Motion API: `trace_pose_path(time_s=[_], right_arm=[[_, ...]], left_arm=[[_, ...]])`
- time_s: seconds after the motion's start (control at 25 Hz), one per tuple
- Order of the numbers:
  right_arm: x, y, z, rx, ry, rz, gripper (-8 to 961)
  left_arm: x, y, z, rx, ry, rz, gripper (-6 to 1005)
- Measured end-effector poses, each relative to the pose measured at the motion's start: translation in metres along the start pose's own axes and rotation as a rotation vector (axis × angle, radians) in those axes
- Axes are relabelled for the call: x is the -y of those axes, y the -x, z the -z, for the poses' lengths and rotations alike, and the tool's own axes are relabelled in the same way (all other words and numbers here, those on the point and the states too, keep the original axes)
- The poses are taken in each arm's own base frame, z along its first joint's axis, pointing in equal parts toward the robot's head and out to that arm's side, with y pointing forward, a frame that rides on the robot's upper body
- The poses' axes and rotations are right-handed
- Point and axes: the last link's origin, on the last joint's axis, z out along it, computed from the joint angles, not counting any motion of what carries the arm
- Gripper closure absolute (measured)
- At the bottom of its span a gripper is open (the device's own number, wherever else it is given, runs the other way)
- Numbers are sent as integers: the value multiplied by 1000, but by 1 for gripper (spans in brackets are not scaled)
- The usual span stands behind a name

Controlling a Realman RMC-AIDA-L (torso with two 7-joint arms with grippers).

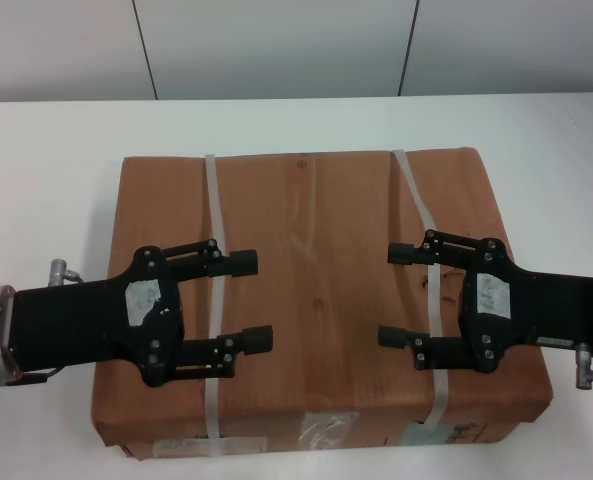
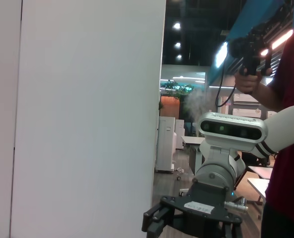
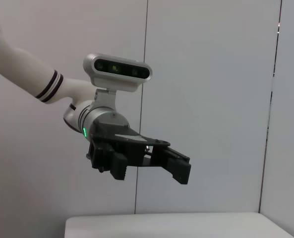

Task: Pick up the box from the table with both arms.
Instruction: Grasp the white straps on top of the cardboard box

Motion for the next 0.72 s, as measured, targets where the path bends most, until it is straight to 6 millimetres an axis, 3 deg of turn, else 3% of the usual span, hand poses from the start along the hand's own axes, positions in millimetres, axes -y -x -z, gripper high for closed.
trace_pose_path(time_s=[0.72], right_arm=[[-1,0,3,16,-24,8,128]], left_arm=[[0,0,0,-1,-1,1,246]])
